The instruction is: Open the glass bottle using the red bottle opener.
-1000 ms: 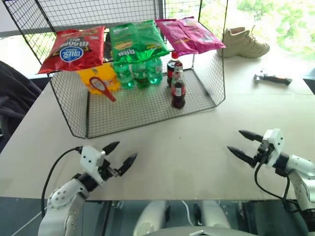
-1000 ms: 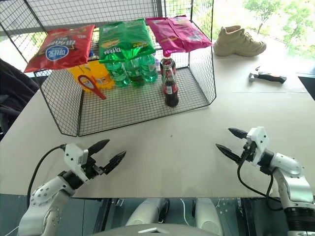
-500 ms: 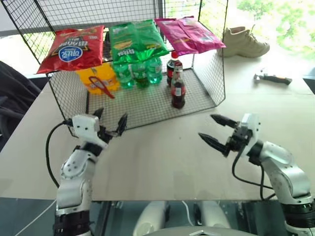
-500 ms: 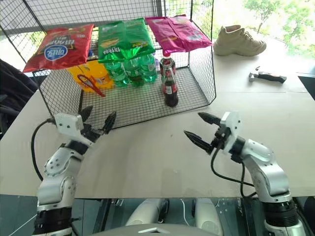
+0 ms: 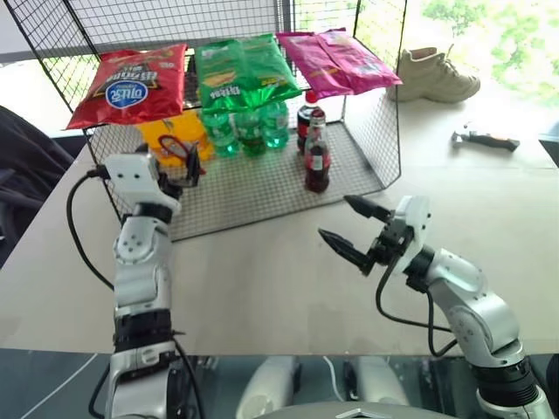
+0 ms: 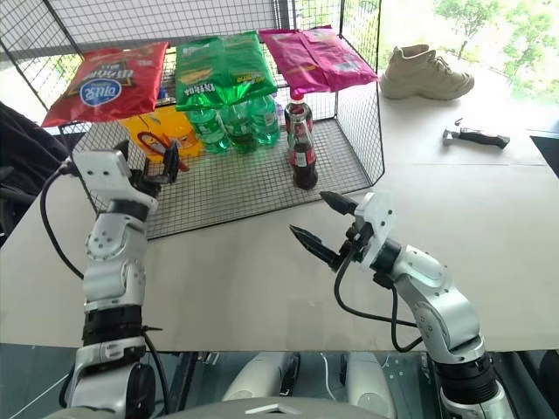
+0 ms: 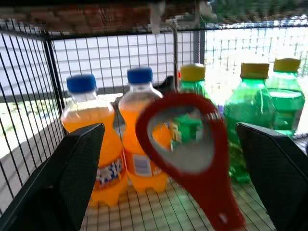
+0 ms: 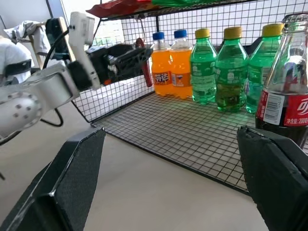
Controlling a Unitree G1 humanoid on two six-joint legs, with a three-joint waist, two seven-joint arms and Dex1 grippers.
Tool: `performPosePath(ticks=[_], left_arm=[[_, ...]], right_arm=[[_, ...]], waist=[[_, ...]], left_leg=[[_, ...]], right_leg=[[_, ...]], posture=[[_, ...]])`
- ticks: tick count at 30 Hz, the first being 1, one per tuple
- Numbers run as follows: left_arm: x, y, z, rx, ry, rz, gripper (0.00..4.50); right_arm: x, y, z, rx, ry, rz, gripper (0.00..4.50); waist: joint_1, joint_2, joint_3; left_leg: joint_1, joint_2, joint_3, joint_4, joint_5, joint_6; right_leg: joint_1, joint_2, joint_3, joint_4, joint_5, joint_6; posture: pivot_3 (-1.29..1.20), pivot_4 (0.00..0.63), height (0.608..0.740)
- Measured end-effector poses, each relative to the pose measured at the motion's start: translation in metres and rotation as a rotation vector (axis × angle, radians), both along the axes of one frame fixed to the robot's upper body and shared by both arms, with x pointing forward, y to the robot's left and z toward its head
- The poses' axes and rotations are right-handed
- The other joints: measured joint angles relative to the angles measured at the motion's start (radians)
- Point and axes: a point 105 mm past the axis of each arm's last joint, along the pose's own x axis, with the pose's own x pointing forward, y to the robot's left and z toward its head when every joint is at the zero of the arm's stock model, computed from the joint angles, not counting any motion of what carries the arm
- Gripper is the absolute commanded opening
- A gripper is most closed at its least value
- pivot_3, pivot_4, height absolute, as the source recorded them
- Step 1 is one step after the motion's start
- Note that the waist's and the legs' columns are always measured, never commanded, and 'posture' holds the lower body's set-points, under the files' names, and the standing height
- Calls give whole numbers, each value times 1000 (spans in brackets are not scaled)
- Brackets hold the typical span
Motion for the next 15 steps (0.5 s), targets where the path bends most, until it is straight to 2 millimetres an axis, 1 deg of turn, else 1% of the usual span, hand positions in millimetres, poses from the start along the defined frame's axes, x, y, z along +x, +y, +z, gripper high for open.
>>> performPosePath(ticks=[2,7,15], left_arm=[[3,2,-2,1,1,11,4500],[8,6,-16,0,35,23,4500],[12,3,-12,14,16,-7,4500]], right_arm=[[0,0,0,-4,-3,-5,4411],[1,0,-1,-7,-7,-13,4411],[1,0,0,-9,-20,-20,4411]], waist=[[-3,0,0],[-1,0,0],[-1,-1,0]], left_leg=[[0,0,0,0,0,0],[0,0,0,0,0,0],[0,0,0,0,0,0]], right_leg=[[0,0,0,0,0,0],[-1,0,0,0,0,0],[-1,0,0,1,0,0]], posture=[[0,150,732],[0,150,732],[0,150,732]])
